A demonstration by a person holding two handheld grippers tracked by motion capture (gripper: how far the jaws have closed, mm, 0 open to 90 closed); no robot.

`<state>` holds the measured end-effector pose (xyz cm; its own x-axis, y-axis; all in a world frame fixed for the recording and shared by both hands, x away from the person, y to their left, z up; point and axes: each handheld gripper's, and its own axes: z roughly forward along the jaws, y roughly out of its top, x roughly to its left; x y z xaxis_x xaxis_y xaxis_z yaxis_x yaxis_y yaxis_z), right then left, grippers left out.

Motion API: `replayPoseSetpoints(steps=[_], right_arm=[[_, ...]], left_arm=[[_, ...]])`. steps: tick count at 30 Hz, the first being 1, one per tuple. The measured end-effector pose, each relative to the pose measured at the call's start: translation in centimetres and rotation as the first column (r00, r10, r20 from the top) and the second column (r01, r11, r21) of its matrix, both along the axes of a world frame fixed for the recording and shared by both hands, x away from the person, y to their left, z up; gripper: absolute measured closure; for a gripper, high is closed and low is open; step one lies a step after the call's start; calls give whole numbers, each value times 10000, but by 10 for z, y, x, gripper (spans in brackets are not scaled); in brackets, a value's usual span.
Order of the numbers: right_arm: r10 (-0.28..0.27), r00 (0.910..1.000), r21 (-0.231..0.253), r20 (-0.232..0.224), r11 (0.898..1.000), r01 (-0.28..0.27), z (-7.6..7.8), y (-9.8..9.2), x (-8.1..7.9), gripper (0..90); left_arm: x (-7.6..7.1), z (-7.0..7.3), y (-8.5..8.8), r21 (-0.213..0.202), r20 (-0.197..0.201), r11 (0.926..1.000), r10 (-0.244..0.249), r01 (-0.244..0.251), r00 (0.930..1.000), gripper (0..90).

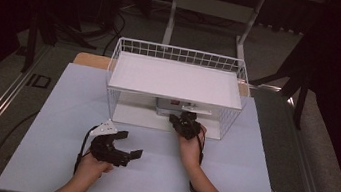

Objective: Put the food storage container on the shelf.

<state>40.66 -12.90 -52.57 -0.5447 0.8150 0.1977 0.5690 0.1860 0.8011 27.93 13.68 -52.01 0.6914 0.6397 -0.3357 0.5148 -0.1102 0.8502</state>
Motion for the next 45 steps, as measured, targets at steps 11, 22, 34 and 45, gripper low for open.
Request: replayPoseSetpoints(steps=[11, 22, 34, 45], right_arm=[[-93, 10000, -17, -13, 10000, 93, -3, 7, 7, 900], [250, 9997, -11, 81, 9997, -250, 1, 5, -12, 899], [679, 9952, 138, 700, 9975, -690, 22, -9, -50, 527], [1363, 9876, 695, 785, 9875, -1418, 28, -28, -73, 191]], left_arm=[[-1, -1, 1, 64, 63, 10000, 31, -32, 10000, 31], [-2, 9, 3, 194, 415, 9998, -40, 32, 9991, 31], [-6, 25, -4, 739, 896, 9962, -519, 453, 9946, 31], [-15, 28, 0, 782, 1027, 9957, -584, 505, 9930, 31]])
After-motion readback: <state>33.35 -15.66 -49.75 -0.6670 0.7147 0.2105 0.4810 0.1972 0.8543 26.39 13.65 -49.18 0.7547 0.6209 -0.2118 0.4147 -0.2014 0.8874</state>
